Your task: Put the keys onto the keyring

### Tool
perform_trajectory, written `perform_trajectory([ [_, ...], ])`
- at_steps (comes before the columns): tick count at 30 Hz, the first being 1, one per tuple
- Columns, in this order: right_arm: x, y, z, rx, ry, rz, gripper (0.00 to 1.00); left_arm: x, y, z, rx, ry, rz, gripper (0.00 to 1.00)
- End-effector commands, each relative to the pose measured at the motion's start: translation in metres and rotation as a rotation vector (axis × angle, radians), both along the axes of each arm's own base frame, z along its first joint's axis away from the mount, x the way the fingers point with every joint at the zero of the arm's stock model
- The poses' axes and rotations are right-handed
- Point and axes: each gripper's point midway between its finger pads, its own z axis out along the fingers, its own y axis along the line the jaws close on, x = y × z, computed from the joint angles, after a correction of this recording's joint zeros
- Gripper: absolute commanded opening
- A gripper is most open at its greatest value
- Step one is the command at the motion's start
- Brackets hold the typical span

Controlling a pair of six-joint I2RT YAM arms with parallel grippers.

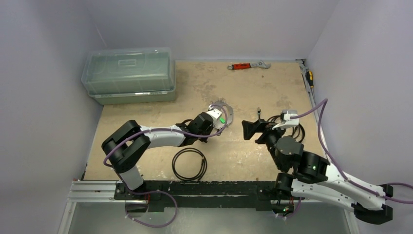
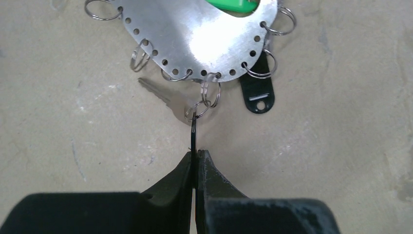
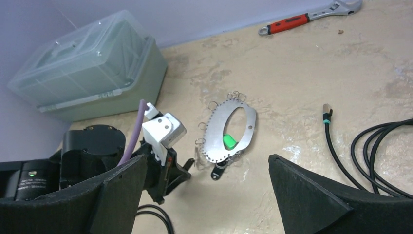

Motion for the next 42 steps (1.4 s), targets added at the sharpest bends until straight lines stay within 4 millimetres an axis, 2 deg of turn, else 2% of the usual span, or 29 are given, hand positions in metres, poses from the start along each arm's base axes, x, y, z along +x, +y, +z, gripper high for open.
perform_trajectory([
  [1,0.005,0.01,0.0,0.027,0.0,-0.009,0.98,0.012,0.019,0.006,0.057,-0.068,0.093,0.0],
  [6,0.006,0.017,-0.002,0.0,0.012,0.004,0.98,0.009,0.02,0.001,0.06,-0.056,0.085,0.0],
  [10,0.006,0.018,-0.003,0.0,0.013,0.006,0.97,-0.001,0.015,0.006,0.034,-0.013,0.049,0.01],
  [16,0.007,0.017,-0.004,0.006,0.011,-0.001,0.98,-0.012,0.022,0.023,0.02,0.024,0.067,0.42],
  [18,0.007,0.016,-0.005,0.002,0.011,-0.003,0.98,-0.012,0.025,0.04,0.013,0.008,0.075,0.51],
  [19,0.007,0.016,-0.004,0.002,0.01,-0.004,0.98,-0.012,0.027,0.055,-0.005,-0.012,0.076,0.56],
  [20,0.007,0.016,-0.003,0.002,0.008,-0.006,0.98,-0.011,0.026,0.072,-0.029,-0.034,0.076,0.65],
  [21,0.007,0.015,-0.002,-0.002,0.006,-0.007,0.97,-0.008,0.025,0.089,-0.051,-0.061,0.075,0.82],
  [22,0.007,0.015,0.0,0.0,0.003,-0.008,0.97,-0.006,0.025,0.108,-0.079,-0.087,0.085,0.89],
  [24,0.008,0.014,0.003,0.002,-0.005,-0.013,0.98,-0.006,0.024,0.137,-0.154,-0.116,0.11,0.98],
  [25,0.008,0.014,0.004,0.001,-0.008,-0.014,0.98,-0.009,0.021,0.147,-0.206,-0.113,0.12,0.99],
  [29,0.01,0.016,0.007,-0.005,-0.016,-0.017,0.98,-0.025,0.013,0.168,-0.306,-0.016,0.134,0.99],
  [31,0.01,0.017,0.005,-0.017,-0.013,-0.016,0.97,-0.018,0.03,0.191,-0.282,-0.079,0.199,0.99],
  [34,0.011,0.021,0.003,-0.024,-0.013,-0.007,0.98,-0.002,0.082,0.224,-0.217,-0.264,0.382,0.99],
  [37,0.012,0.027,0.003,-0.02,-0.018,0.014,0.98,0.001,0.125,0.242,-0.176,-0.391,0.528,0.99],
  [41,0.014,0.035,0.001,0.001,-0.027,0.021,0.97,-0.004,0.148,0.265,-0.18,-0.483,0.555,0.99],
  [42,0.015,0.038,0.001,0.008,-0.029,0.024,0.98,-0.006,0.152,0.276,-0.209,-0.524,0.544,0.99],
])
